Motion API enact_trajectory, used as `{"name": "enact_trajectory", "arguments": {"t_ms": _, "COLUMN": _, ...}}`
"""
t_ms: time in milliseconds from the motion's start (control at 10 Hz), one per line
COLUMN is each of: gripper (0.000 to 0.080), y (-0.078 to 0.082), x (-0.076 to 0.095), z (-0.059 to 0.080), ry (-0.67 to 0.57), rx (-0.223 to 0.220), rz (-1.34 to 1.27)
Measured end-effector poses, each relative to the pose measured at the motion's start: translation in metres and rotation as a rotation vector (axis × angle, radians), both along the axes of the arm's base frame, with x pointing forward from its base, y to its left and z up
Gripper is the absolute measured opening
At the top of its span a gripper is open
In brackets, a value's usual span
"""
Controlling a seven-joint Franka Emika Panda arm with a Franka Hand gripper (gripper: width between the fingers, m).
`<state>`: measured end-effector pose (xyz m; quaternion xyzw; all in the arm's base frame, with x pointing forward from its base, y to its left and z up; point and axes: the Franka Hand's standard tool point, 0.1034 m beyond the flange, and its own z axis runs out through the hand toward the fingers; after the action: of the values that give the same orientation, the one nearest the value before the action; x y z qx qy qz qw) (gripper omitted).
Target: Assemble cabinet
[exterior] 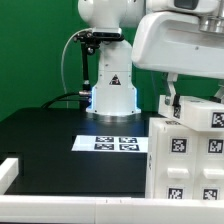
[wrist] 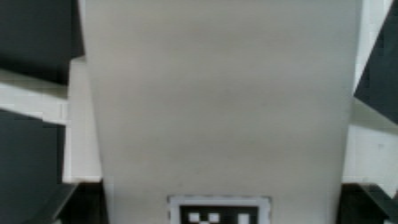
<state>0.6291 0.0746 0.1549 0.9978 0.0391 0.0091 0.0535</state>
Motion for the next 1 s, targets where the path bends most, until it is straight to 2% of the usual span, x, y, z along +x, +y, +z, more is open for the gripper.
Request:
{"name": "enact_trajectory", "arguments": {"t_ms": 100, "gripper": 0.0551, "y": -0.0004, "x": 0.0003, "z": -0.0005, "ry": -0.014, "rx": 0.023, "rz": -0.185}}
{"name": "enact_trajectory", "arguments": {"t_ms": 200, "gripper": 0.0551, "y": 0.0004, "x": 0.0002, "z": -0.0005, "ry": -0.028, "rx": 0.026, "rz": -0.321}}
{"name": "enact_trajectory", "arguments": {"t_ms": 700, "gripper": 0.0552, "y": 0.0008, "x": 0.0005, "z": -0.0002, "ry": -0.056, "rx": 0.037, "rz": -0.617}}
{"name": "enact_trajectory", "arguments": {"t_ms": 1000, "gripper": 0.0553, "y": -0.0024, "x": 0.0015, "z": -0.0007, "ry": -0.097, "rx": 0.067, "rz": -1.088}}
